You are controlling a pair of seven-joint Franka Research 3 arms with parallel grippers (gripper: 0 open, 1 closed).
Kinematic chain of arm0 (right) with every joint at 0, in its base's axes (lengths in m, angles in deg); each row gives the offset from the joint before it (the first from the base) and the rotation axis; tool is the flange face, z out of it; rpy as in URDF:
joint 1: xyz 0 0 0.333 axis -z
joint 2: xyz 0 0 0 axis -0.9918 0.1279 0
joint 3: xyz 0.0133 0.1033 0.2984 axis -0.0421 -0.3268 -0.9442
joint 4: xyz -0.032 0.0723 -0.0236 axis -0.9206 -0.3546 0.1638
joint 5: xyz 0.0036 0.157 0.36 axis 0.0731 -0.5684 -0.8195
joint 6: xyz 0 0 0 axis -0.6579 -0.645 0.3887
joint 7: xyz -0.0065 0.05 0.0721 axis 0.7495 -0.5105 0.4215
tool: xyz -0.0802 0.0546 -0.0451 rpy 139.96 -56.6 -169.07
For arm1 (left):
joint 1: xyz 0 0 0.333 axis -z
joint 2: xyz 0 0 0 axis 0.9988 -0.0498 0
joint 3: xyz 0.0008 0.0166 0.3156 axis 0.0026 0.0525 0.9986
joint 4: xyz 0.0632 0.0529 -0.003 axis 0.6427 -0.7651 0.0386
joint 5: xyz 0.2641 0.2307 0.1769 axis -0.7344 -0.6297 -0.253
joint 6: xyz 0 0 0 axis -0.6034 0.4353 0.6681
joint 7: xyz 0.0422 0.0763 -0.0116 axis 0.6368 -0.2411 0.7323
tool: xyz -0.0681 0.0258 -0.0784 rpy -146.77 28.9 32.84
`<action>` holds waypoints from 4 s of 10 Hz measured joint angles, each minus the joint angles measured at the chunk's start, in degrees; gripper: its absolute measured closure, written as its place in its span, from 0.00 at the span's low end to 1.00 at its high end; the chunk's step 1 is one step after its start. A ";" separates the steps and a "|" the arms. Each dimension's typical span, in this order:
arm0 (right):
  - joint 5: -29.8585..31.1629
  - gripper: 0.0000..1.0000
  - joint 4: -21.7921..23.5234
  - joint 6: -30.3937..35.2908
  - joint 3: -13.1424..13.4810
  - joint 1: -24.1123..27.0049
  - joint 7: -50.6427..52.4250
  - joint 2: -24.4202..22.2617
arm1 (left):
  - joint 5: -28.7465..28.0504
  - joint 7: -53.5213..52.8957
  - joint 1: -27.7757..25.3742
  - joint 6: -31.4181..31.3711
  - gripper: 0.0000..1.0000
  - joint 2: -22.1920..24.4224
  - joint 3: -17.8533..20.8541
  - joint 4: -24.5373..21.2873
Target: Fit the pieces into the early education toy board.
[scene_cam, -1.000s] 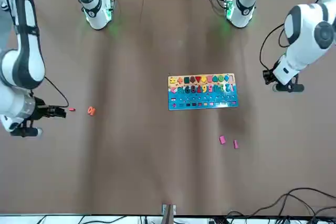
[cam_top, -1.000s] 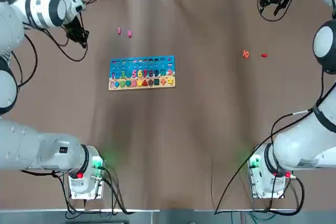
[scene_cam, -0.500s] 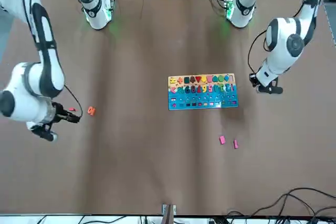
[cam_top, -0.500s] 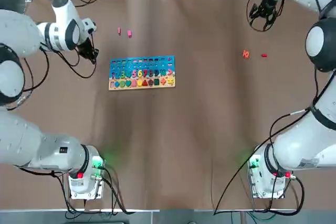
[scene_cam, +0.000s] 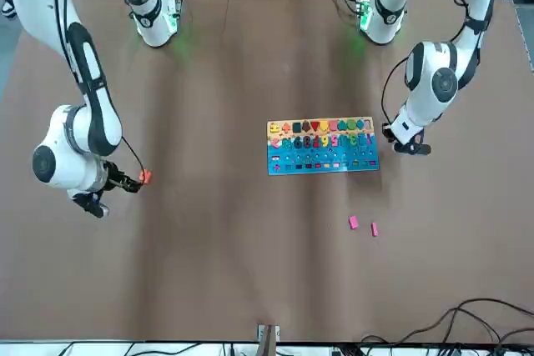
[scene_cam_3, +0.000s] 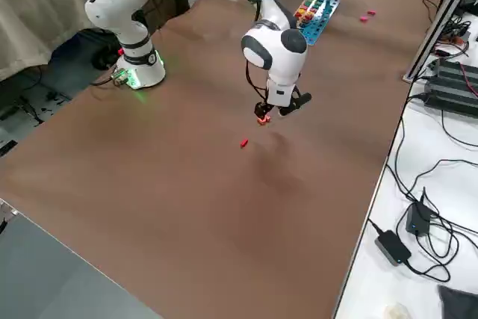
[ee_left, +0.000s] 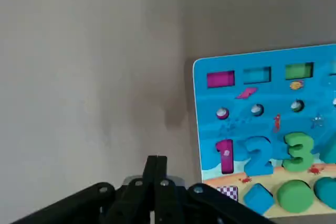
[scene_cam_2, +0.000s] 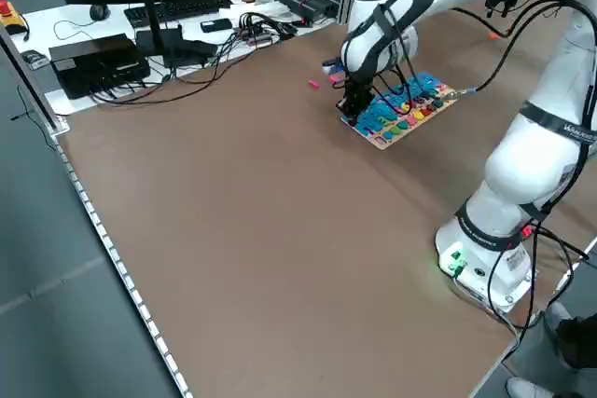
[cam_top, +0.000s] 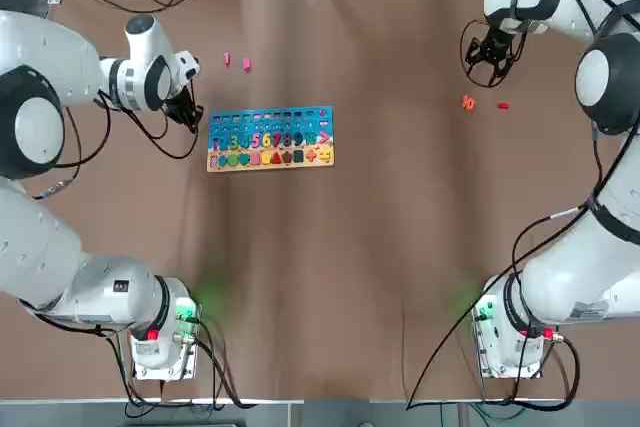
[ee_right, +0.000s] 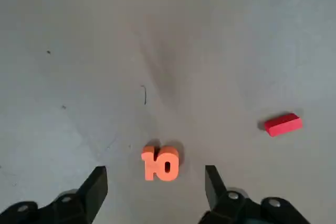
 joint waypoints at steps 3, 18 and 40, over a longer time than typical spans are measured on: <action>-0.12 0.18 0.43 -1.44 -0.02 -0.64 -0.08 1.37 | 0.00 0.53 0.14 -2.10 0.99 -2.14 -0.05 0.01; -0.18 0.28 5.23 -7.88 -0.19 -1.79 -0.05 2.37 | 0.00 2.86 0.58 -3.76 0.99 -5.79 -1.60 0.02; -0.18 0.43 5.96 -7.12 -0.10 -1.82 0.74 2.61 | 0.00 23.02 1.20 -5.83 0.99 -9.76 -12.62 4.23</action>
